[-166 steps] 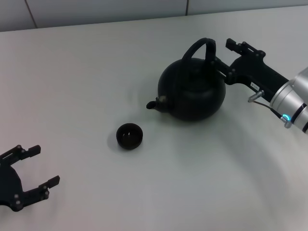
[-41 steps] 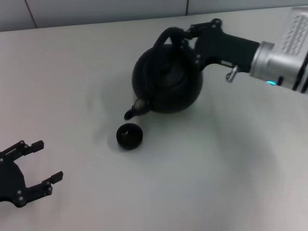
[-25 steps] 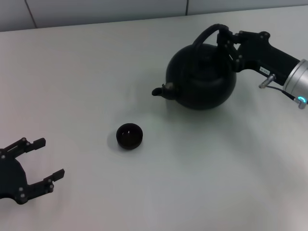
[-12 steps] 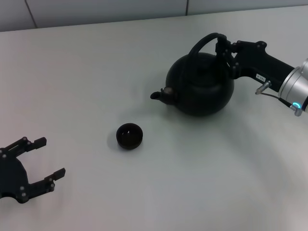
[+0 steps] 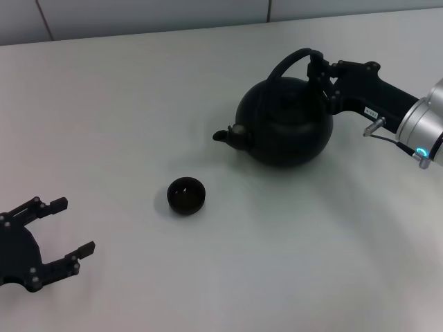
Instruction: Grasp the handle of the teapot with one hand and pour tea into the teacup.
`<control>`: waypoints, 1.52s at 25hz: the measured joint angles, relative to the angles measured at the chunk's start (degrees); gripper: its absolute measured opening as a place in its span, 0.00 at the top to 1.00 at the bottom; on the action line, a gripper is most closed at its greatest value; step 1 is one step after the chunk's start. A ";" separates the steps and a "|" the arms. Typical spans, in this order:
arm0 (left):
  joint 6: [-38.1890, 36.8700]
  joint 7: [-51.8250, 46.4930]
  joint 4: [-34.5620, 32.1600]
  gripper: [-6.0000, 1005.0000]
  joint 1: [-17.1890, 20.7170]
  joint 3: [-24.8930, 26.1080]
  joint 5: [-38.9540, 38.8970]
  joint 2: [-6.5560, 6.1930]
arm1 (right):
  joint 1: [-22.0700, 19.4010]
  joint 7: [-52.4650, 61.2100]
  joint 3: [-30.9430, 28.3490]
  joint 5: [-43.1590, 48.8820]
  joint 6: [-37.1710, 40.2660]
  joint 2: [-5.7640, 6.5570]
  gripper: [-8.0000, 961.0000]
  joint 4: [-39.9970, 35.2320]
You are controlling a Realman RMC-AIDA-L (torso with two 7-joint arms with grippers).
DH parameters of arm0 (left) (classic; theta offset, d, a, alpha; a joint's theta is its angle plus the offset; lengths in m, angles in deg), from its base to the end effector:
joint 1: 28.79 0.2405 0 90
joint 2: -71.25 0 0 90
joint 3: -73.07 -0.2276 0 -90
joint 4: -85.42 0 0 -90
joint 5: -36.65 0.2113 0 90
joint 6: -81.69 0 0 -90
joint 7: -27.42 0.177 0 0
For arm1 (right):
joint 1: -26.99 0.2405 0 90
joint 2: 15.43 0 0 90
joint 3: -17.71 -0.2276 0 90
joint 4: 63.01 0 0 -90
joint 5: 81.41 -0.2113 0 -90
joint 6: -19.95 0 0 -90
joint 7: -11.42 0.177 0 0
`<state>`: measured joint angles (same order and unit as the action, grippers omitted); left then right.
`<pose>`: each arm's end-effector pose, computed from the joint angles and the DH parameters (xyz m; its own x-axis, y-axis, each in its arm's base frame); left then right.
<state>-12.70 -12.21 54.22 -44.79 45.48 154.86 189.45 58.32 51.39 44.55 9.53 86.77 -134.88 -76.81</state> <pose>-0.3106 0.2474 -0.0066 0.8995 0.0236 0.4364 0.2328 -0.8710 -0.4326 0.2754 0.3716 -0.0198 0.7629 -0.1000 -0.6387 -0.5713 -0.5667 -0.5936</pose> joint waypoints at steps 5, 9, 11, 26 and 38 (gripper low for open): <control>0.00 -0.12 0.00 0.19 0.00 0.00 0.00 0.00 | 0.44 0.32 0.65 -0.29 -0.47 0.09 0.86 0.45; 0.00 -0.14 0.00 0.19 -0.05 0.00 -0.03 0.00 | 0.53 0.40 0.76 -0.21 -0.48 0.11 0.79 0.70; 0.00 -0.15 0.00 0.19 -0.05 0.00 -0.06 0.00 | 0.46 0.41 0.74 -0.28 -0.24 0.11 0.67 0.90; -0.21 -0.27 0.00 0.19 -0.47 -0.19 0.21 -0.12 | -8.31 -4.43 -0.66 -3.38 10.18 0.12 0.33 1.09; -0.57 -3.11 -0.28 0.19 -1.99 -1.99 1.33 -0.99 | -15.71 6.93 3.51 9.45 27.35 1.93 0.30 -7.55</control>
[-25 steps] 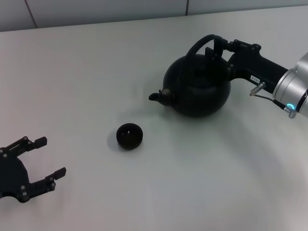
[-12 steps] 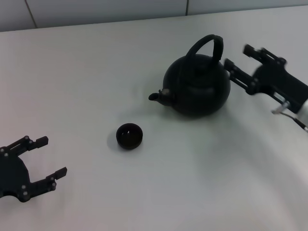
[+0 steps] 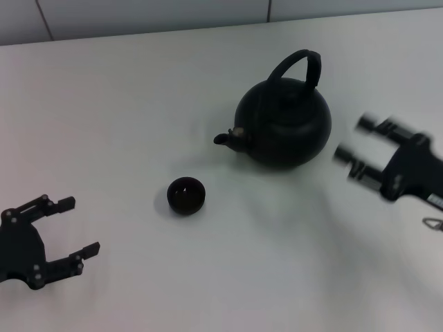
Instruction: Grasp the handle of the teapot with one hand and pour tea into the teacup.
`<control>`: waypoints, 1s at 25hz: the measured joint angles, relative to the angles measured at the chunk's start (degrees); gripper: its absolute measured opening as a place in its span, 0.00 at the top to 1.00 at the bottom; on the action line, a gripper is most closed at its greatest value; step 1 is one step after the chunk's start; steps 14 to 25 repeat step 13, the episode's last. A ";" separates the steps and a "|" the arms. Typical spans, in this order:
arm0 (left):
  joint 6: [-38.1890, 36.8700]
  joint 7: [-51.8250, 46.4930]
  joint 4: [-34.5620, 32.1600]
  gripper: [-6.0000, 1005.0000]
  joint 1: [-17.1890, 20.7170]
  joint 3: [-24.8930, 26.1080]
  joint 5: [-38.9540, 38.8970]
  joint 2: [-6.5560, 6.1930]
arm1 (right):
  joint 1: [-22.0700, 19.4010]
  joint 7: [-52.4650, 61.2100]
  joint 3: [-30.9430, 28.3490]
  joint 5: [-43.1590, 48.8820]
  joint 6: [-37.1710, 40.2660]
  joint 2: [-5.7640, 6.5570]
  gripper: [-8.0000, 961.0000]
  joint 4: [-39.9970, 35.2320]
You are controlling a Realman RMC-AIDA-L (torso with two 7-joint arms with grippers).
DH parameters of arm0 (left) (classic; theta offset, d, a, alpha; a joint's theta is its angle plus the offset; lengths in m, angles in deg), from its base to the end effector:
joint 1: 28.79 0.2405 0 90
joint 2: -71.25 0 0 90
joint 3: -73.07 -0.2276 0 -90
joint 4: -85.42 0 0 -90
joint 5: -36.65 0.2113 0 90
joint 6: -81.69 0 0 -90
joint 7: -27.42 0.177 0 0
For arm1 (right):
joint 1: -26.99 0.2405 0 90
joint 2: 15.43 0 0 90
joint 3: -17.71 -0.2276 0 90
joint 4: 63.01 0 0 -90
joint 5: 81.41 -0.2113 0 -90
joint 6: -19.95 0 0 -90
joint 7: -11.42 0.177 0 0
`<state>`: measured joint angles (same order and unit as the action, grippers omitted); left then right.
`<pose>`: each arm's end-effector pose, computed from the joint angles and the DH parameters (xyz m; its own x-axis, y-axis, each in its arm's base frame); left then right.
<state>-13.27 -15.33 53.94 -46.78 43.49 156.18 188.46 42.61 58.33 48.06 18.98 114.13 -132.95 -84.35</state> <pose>-0.3045 0.2538 -0.0063 0.9039 0.0389 0.4259 0.2160 -0.9011 -0.3761 0.2933 0.2599 -0.0007 0.6994 -0.1039 -0.7071 -0.5120 -0.7632 -0.3942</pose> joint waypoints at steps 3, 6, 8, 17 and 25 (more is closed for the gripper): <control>-0.20 -4.39 -0.33 0.19 -1.82 -2.28 0.98 -1.06 | 3.00 6.41 1.00 9.56 0.57 1.49 0.30 -2.93; -0.45 -9.90 -0.50 0.19 -3.95 -5.74 1.61 -2.67 | 4.95 8.99 1.01 15.19 0.69 2.02 0.30 -4.67; -0.49 -13.63 -0.51 0.19 -5.66 -7.28 2.58 -3.87 | 7.24 12.28 1.04 21.53 0.70 2.10 0.30 -8.35; -0.50 -17.31 -0.53 0.19 -7.91 -7.88 4.35 -5.03 | 9.53 13.95 1.36 24.67 0.99 2.10 0.30 -11.89; -0.50 -17.31 -0.53 0.19 -7.91 -7.88 4.35 -5.03 | 9.53 13.95 1.36 24.67 0.99 2.10 0.30 -11.89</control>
